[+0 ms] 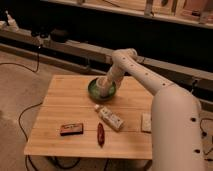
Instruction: Pick up the ceramic cup
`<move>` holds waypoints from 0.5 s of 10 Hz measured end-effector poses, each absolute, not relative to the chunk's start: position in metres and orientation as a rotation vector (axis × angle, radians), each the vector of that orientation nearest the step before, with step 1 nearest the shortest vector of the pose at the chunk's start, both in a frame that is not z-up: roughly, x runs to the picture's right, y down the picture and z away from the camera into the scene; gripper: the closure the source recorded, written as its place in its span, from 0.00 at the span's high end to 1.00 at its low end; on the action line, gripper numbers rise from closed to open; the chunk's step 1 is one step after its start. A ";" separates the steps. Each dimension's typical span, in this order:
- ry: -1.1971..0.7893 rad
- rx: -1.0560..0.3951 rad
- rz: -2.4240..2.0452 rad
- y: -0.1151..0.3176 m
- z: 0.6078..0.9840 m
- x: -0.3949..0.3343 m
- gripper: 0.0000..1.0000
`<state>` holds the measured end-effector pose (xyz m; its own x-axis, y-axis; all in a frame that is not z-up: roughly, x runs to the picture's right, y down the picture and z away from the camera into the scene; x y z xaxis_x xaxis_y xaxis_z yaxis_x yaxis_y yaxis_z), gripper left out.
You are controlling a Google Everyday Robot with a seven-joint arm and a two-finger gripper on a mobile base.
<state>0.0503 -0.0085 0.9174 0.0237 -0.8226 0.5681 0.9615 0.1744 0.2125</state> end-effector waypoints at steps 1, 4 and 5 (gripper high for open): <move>-0.679 -0.264 -1.409 -0.008 0.919 0.050 0.28; -0.693 -0.285 -1.423 -0.014 0.920 0.053 0.01; -0.698 -0.285 -1.423 -0.019 0.917 0.055 0.00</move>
<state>0.0550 -0.0189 0.9170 -0.0064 -0.8033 0.5955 0.9627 0.1561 0.2209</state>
